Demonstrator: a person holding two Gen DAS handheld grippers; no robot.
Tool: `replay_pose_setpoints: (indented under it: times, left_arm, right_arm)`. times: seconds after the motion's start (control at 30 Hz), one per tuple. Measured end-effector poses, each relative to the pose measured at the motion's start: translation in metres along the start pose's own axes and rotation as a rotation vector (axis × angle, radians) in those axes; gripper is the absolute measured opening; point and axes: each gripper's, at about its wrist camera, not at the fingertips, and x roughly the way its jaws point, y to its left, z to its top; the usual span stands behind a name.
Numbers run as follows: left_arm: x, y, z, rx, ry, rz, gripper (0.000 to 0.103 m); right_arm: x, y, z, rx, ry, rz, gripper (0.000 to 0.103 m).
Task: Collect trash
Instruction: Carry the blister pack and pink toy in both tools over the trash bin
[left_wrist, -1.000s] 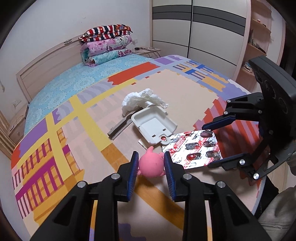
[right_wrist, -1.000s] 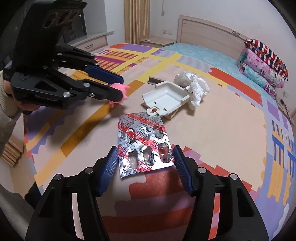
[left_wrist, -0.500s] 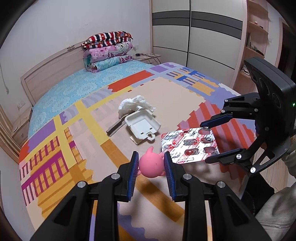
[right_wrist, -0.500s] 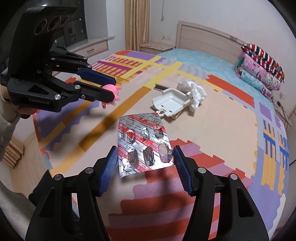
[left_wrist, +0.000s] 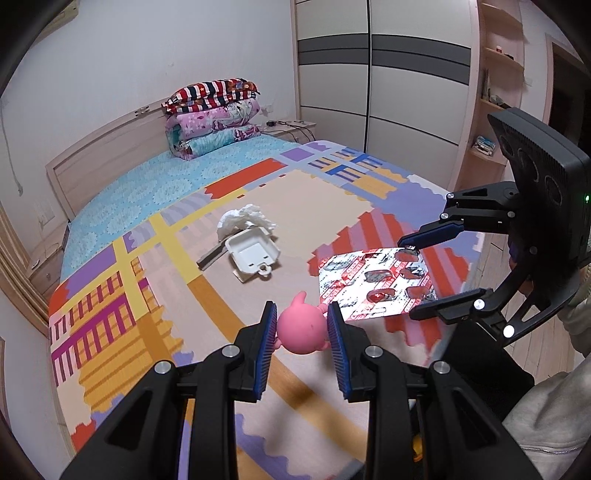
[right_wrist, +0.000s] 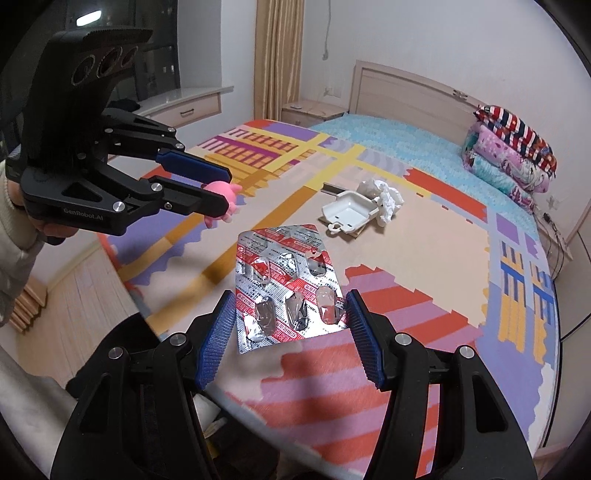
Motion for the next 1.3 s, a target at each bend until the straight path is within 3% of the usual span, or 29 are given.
replay_pose_setpoints:
  times: [0.7, 1.3]
  left_arm:
    - [-0.031, -0.065, -0.053, -0.009, 0.014, -0.036, 0.028]
    - [0.001, -0.108, -0.119, -0.076, 0.128, -0.135, 0.028]
  right_arm:
    - [-0.039, 0.039, -0.063, 0.025, 0.030, 0.018, 0.061]
    - [-0.023, 0.068, -0.122, 0.048, 0.140, 0.102, 0.061]
